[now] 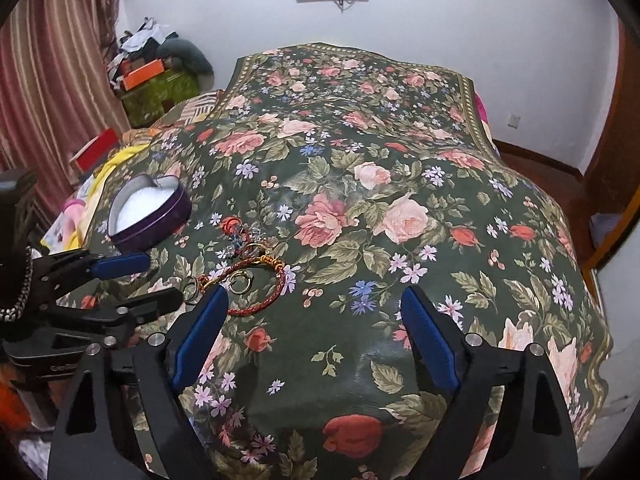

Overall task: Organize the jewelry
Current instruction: 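Move both grippers down toward the jewelry pile beside the heart tin, then grasp a silver ring with the left gripper while the right gripper grasps the braided bracelet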

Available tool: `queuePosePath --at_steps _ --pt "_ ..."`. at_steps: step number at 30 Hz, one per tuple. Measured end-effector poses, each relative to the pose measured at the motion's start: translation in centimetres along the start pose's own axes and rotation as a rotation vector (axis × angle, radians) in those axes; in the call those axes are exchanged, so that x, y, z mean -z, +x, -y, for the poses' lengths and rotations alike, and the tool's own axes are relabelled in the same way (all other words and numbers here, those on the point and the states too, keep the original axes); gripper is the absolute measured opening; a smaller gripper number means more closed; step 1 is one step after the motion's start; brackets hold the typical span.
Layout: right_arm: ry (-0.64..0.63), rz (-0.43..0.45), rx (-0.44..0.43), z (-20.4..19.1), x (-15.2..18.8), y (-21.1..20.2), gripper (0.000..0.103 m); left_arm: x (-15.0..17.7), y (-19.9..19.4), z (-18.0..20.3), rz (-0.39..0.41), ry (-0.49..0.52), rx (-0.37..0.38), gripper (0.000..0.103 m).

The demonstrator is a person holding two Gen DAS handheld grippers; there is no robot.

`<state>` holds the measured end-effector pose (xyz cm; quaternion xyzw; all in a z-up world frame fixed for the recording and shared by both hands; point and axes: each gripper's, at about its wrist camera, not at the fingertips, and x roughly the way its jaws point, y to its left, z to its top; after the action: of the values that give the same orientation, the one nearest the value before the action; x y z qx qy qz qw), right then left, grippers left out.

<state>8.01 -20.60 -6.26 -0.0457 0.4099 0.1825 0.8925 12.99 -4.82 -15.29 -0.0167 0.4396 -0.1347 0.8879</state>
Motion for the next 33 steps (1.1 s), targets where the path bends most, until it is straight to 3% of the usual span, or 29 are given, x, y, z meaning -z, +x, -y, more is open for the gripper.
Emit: queuePosePath --at_steps 7,12,14,25,33 --pt "-0.022 -0.015 -0.024 -0.2 -0.2 0.3 0.079 -0.3 1.5 0.8 -0.026 0.025 0.027 0.049" --pt "-0.034 -0.046 -0.057 -0.4 -0.5 0.9 0.069 -0.5 1.9 0.9 -0.029 0.039 0.04 0.026" --pt "-0.039 -0.056 -0.063 -0.4 -0.6 1.1 0.065 -0.5 1.9 0.8 -0.028 0.041 0.044 0.021" --pt "-0.101 -0.155 -0.099 -0.6 -1.9 3.0 0.048 -1.6 0.2 -0.2 0.034 0.026 0.027 0.021" --pt "-0.212 -0.245 -0.092 -1.8 -2.8 5.5 0.036 -2.9 -0.5 -1.3 0.075 0.008 0.012 0.021"
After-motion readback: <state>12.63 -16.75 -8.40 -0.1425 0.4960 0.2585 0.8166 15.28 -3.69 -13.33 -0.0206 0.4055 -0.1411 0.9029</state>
